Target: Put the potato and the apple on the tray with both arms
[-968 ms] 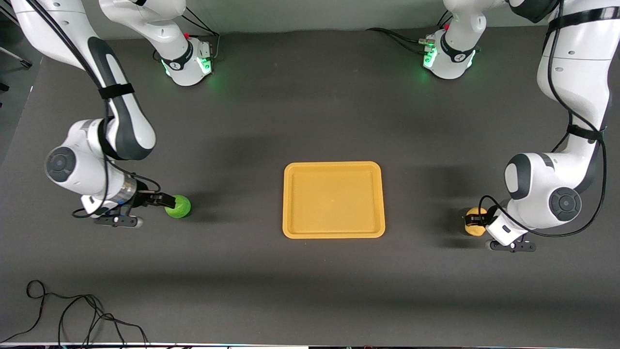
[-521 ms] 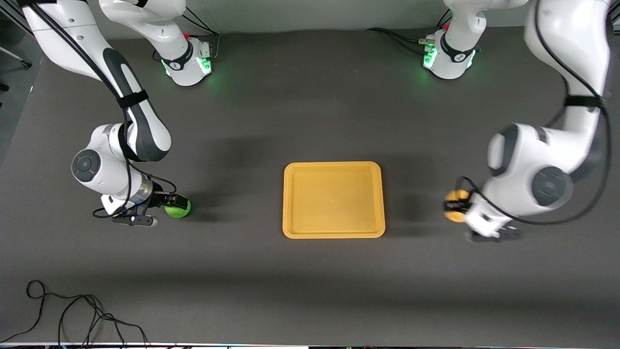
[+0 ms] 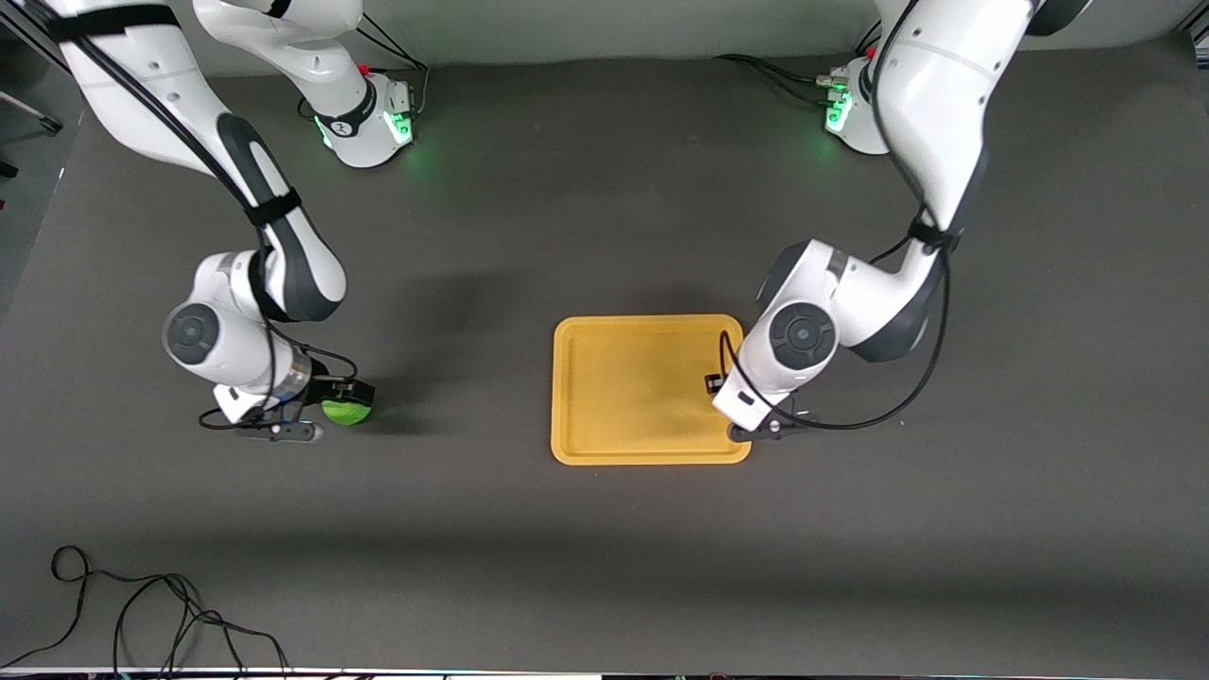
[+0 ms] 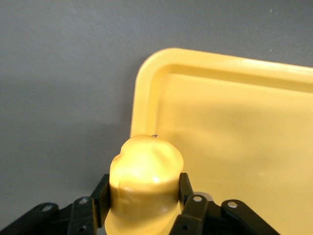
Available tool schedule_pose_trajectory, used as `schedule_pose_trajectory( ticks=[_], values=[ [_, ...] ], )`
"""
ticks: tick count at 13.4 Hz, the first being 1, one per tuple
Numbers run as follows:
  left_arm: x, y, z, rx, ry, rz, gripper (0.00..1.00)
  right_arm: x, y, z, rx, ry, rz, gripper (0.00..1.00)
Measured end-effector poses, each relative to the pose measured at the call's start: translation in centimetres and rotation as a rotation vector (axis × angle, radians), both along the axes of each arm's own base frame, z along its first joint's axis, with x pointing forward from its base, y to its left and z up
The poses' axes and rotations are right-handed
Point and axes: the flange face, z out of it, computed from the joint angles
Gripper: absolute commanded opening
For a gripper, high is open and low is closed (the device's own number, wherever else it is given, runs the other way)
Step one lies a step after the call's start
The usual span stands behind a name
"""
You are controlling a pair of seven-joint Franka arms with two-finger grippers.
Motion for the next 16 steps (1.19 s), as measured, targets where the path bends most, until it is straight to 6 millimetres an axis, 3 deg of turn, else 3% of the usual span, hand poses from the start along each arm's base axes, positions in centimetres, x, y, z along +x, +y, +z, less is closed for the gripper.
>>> schedule_pose_trajectory(
  ticks=[2, 4, 7, 8, 10, 11, 12, 14, 16],
  values=[
    [-0.2, -0.7, -1.3, -0.003, -0.002, 0.010, 0.31, -0.3, 0.1, -2.4, -0.022, 0.009, -0.008, 0.56],
    [-0.4, -1.0, -1.4, -0.001, -0.001, 0.017, 0.35, 0.0, 0.6, -2.1, -0.021, -0.001, -0.019, 0.32],
    [-1.0, -2.1, -2.0, -0.002, 0.000, 0.009, 0.44, 1.4, 2.0, 1.1, -0.014, -0.001, -0.023, 0.31],
    [-1.2, -2.5, -2.5, -0.003, 0.000, 0.005, 0.56, 1.9, 3.1, 3.2, -0.011, 0.018, -0.036, 0.31],
    [-1.4, -2.8, -3.4, -0.004, 0.000, 0.002, 0.68, 3.1, 8.1, 8.6, 0.011, 0.029, -0.079, 0.31],
    [-1.4, -2.7, -3.7, -0.005, 0.000, 0.004, 0.91, 3.4, 11.4, 10.7, 0.033, 0.017, -0.098, 0.31],
    [-1.3, -2.7, -3.7, -0.004, -0.002, 0.005, 1.00, 3.4, 14.7, 12.1, 0.058, 0.004, -0.119, 0.31],
    [-1.2, -2.6, -3.6, -0.004, -0.003, 0.006, 1.00, 3.3, 20.0, 13.0, 0.110, 0.000, -0.157, 0.29],
    [-1.1, -2.5, -3.5, -0.004, -0.008, 0.008, 1.00, 3.2, 24.1, 12.7, 0.164, 0.004, -0.191, 0.27]
  ],
)
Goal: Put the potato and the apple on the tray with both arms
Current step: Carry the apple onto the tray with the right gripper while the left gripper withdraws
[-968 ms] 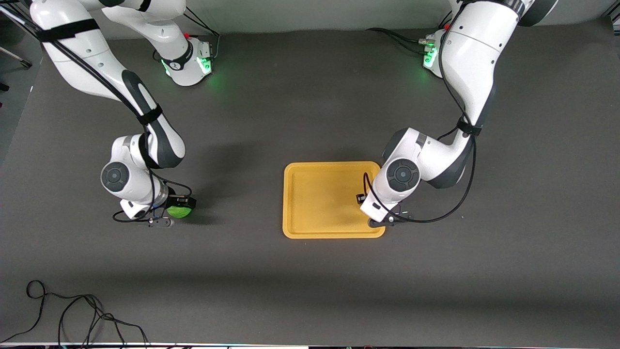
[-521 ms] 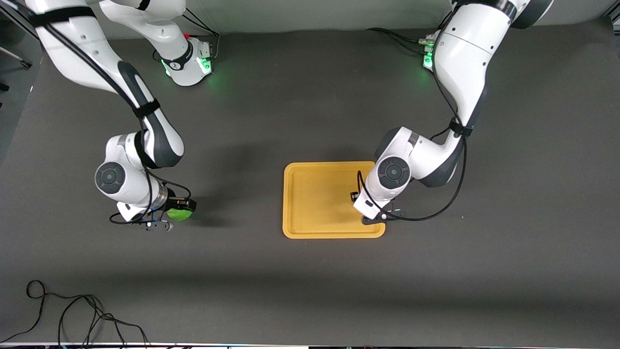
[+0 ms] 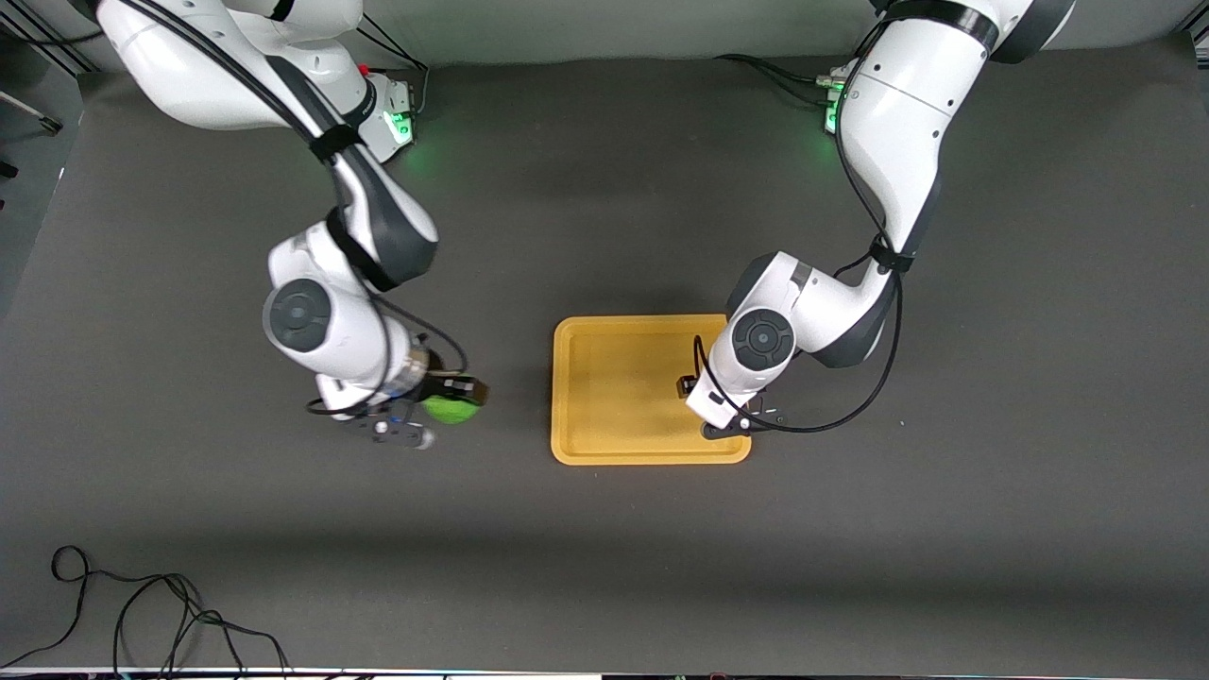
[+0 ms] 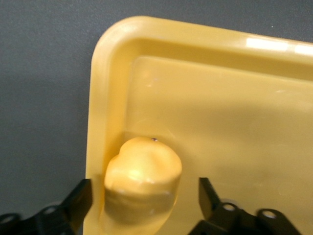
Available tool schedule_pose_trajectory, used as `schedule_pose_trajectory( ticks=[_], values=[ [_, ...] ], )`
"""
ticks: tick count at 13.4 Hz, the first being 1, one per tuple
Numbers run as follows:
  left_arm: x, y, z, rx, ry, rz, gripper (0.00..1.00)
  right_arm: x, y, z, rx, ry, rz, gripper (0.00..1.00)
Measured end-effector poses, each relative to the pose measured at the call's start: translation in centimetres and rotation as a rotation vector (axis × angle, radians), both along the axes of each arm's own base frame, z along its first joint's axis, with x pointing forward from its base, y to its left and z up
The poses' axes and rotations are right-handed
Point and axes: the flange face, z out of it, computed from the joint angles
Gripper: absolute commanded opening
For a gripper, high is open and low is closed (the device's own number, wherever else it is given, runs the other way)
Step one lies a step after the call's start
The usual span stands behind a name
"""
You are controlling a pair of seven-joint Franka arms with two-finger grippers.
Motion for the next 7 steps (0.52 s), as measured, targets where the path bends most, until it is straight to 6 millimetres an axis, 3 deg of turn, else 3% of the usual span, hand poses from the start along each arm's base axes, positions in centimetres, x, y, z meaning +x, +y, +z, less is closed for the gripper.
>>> schedule_pose_trajectory(
  ticks=[2, 4, 5, 7],
  values=[
    [0.9, 0.7, 1.5, 0.003, -0.018, 0.012, 1.00, -0.6, 4.2, -1.2, 0.074, -0.028, -0.038, 0.27],
    [2.9, 4.1, 4.4, 0.028, -0.038, 0.033, 1.00, -2.3, 8.9, -3.8, 0.059, -0.052, -0.047, 0.27],
    [4.2, 7.0, 6.0, 0.034, -0.049, 0.025, 1.00, -3.2, 10.9, -5.4, 0.033, -0.064, -0.060, 0.27],
    [7.1, 15.3, 8.1, 0.035, -0.058, -0.014, 1.00, -4.4, 14.9, -8.7, 0.013, -0.083, -0.093, 0.27]
  ],
)
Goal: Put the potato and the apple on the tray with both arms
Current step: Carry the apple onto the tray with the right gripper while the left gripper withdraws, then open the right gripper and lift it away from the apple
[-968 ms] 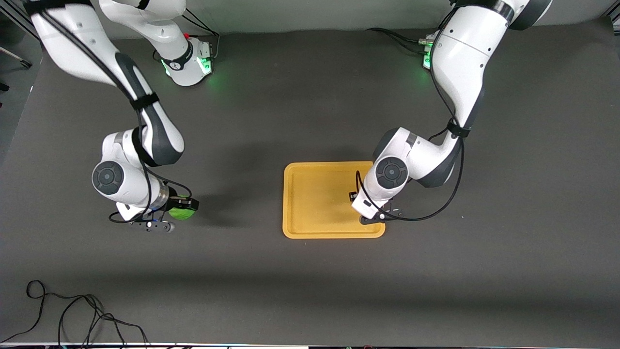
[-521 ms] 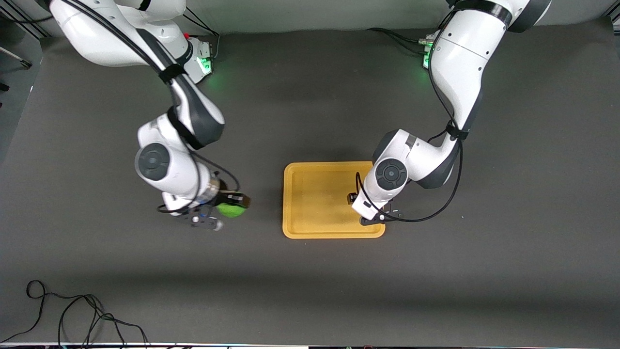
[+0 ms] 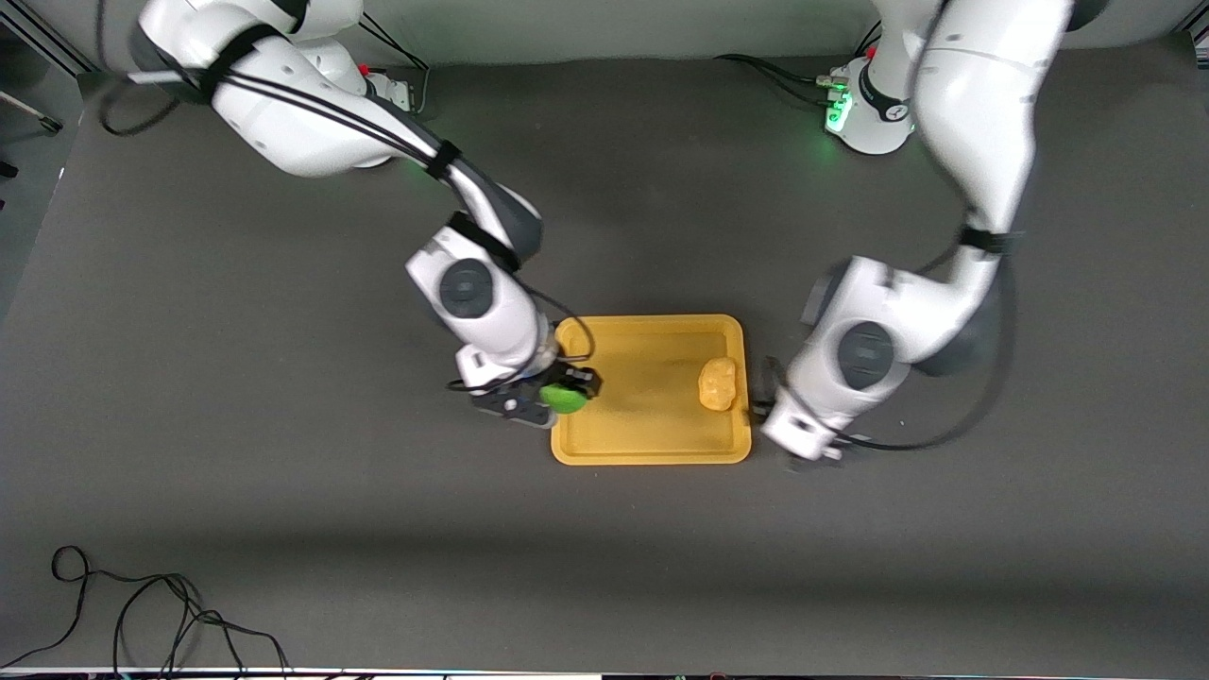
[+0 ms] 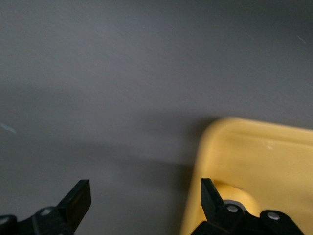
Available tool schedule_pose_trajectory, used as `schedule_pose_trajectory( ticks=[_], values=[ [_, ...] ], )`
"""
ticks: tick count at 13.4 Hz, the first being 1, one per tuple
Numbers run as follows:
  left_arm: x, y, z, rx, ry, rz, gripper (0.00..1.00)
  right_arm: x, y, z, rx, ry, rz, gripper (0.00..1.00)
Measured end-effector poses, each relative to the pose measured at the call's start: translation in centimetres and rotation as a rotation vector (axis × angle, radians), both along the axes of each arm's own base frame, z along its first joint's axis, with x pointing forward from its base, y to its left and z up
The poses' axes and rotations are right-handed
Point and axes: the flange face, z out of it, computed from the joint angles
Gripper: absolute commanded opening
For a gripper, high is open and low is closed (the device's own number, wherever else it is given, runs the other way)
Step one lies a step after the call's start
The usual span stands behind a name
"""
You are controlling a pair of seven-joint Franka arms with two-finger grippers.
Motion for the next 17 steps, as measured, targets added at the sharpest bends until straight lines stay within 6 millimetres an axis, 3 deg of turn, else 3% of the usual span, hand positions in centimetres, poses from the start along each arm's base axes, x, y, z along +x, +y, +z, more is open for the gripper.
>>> schedule_pose_trajectory(
  ticks=[2, 4, 5, 6, 7, 9, 10, 12, 14, 17],
  values=[
    [1.7, 8.7, 2.0, -0.003, 0.002, -0.060, 1.00, -0.5, 2.8, -3.2, 0.002, 0.006, -0.018, 0.27],
    [1.6, 15.5, 5.9, -0.007, 0.010, -0.140, 1.00, -0.3, 4.2, -5.8, 0.019, 0.025, -0.053, 0.36],
    [0.9, 17.9, 8.7, -0.007, 0.021, -0.168, 1.00, -0.1, 4.7, -6.4, 0.026, 0.028, -0.062, 0.46],
    [-0.2, 19.0, 11.7, -0.004, 0.031, -0.184, 1.00, 0.1, 4.9, -6.6, 0.031, 0.027, -0.067, 0.84],
    [-1.4, 19.2, 15.2, 0.002, 0.025, -0.194, 1.00, 0.3, 5.0, -6.6, 0.034, 0.026, -0.071, 1.00],
    [-3.8, 18.3, 21.6, 0.015, -0.028, -0.207, 1.00, 0.6, 4.9, -6.3, 0.038, 0.021, -0.077, 1.00],
    [-4.7, 18.1, 23.9, 0.021, -0.059, -0.210, 1.00, 1.0, 4.7, -6.0, 0.039, 0.017, -0.082, 1.00],
    [-5.9, 18.0, 26.1, 0.029, -0.091, -0.218, 1.00, 2.0, 3.7, -4.9, 0.002, 0.033, -0.094, 1.00],
    [-6.1, 18.0, 26.3, 0.030, -0.095, -0.244, 1.00, 3.2, 2.3, -0.6, -0.043, 0.050, -0.065, 1.00],
    [-6.0, 18.0, 26.2, 0.030, -0.100, -0.254, 1.00, 5.4, -3.2, 10.1, -0.096, 0.044, 0.019, 1.00]
  ],
)
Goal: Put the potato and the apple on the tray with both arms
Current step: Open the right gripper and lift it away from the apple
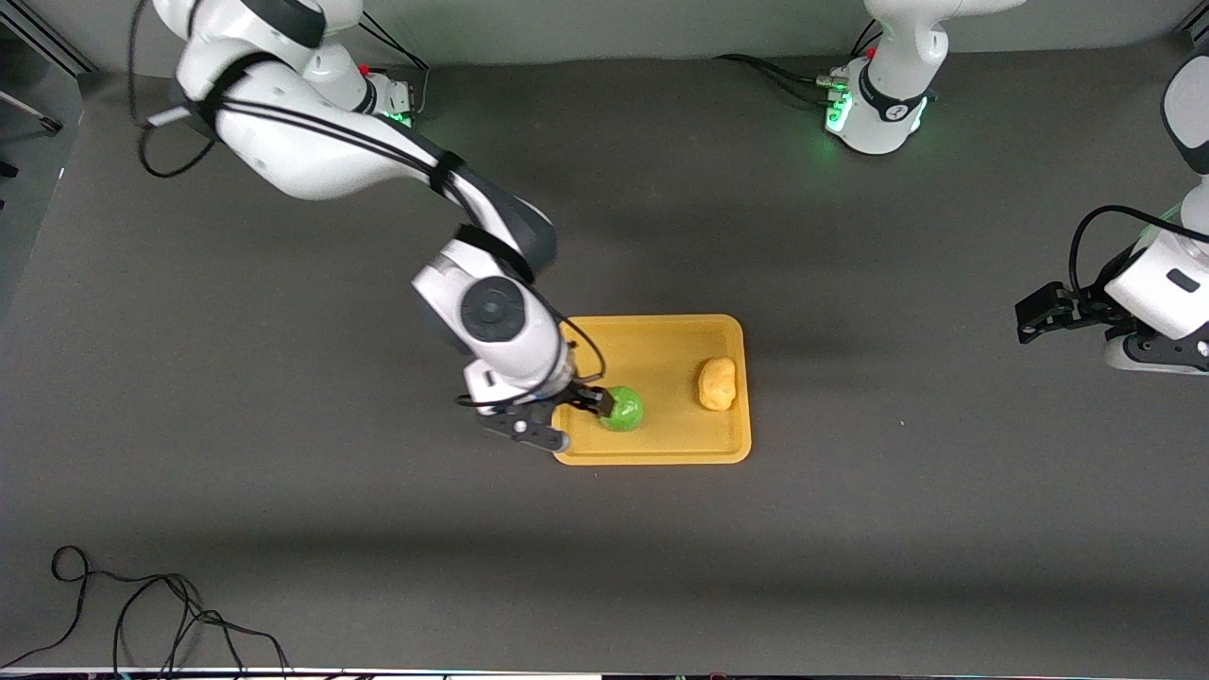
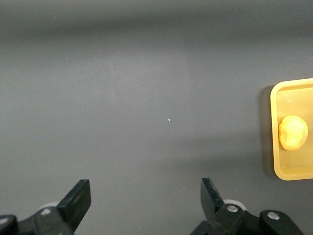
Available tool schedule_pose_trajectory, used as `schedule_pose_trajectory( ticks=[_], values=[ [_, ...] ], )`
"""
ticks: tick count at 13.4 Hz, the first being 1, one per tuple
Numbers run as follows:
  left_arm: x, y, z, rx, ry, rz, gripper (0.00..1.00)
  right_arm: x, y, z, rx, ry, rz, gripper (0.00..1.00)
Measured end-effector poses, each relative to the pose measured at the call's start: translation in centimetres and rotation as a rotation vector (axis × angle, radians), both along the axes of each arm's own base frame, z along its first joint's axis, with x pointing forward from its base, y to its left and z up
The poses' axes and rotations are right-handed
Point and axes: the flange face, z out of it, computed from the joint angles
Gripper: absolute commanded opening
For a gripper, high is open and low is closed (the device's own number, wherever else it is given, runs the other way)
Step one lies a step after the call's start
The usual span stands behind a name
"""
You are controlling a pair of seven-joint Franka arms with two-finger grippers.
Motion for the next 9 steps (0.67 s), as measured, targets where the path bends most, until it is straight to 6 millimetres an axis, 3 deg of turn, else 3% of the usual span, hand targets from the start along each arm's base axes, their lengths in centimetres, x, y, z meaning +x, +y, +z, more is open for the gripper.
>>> schedule_pose_trajectory(
  ticks=[2, 4, 6, 9],
  values=[
    [0.2, 0.0, -0.7, -0.001, -0.002, -0.003, 1.00, 1.1, -5.2, 6.1, -0.013, 0.018, 0.063, 1.00],
    [0.4, 0.0, -1.0, -0.001, 0.002, -0.009, 1.00, 1.5, -10.6, 10.3, -0.027, 0.061, 0.159, 1.00],
    [0.4, 0.0, -0.9, -0.001, 0.001, -0.012, 1.00, 2.4, -17.3, 13.7, -0.028, 0.081, 0.211, 1.00],
    [0.4, 0.2, -1.0, -0.001, 0.002, -0.009, 1.00, 2.1, -27.3, 16.6, -0.086, 0.071, 0.233, 1.00]
  ],
)
